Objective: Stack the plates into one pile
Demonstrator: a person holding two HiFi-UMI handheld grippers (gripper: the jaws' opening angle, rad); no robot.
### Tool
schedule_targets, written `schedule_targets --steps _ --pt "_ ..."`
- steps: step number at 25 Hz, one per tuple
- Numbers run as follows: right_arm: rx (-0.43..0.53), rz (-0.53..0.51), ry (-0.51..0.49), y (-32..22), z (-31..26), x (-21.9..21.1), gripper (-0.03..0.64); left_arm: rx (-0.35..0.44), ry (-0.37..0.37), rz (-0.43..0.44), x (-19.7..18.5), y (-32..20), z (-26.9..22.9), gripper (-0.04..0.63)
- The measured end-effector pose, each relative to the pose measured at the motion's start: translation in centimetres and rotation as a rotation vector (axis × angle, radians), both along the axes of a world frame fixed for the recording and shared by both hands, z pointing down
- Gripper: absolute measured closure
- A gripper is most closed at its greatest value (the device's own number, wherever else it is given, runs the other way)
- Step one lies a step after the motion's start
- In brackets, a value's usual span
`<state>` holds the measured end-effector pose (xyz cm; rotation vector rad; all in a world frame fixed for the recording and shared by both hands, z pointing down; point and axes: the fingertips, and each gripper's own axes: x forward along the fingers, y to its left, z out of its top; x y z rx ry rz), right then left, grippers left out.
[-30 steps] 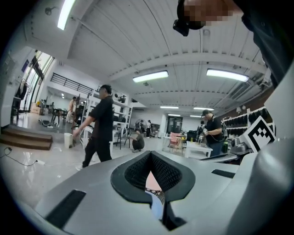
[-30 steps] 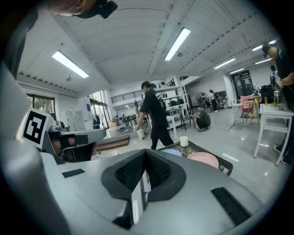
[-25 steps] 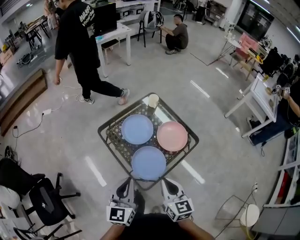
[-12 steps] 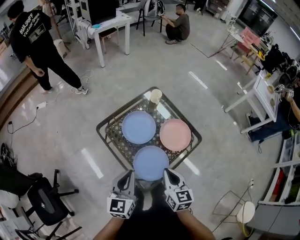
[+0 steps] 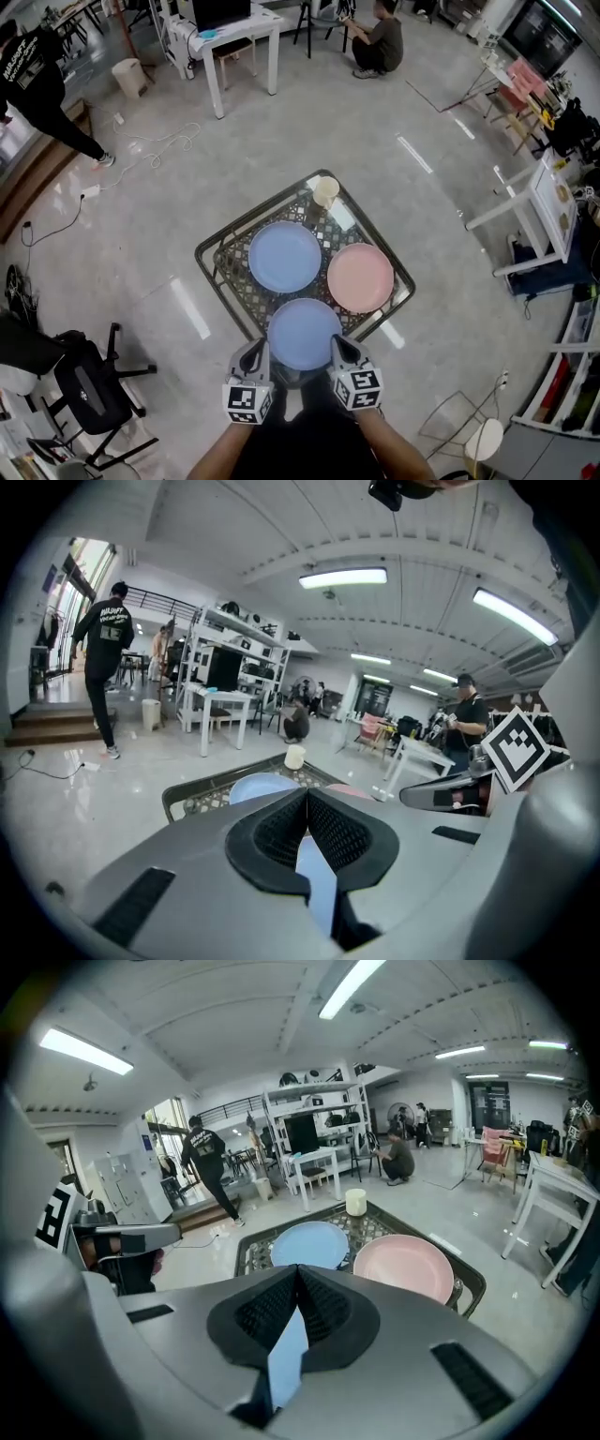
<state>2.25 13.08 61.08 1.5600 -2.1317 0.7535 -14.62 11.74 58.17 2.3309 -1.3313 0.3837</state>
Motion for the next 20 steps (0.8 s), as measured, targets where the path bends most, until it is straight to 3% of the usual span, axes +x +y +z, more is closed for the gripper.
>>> schedule_targets --steps 6,10,12,20 --pt "-0.12 -0.018 0.042 -1.0 6.1 2.1 0.609 -0.14 0.01 -0.005 0.9 -0.8 6.9 0.569" --pt "-0.206 -0.043 0.069 -1.3 10.2 3.4 0.579 -0.252 -0.002 -0.001 1.9 -0.6 11.7 0.475" --pt "-0.253 -0.049 0.079 -1.2 12.3 3.9 0.551 -0.294 -0.015 -0.004 2.1 -0.5 13.8 0.458" --pt "-0.444 -0.051 0.126 0.6 20.0 6.0 0.549 -0.468 -0.092 -0.048 1.2 0.6 22.0 0.433"
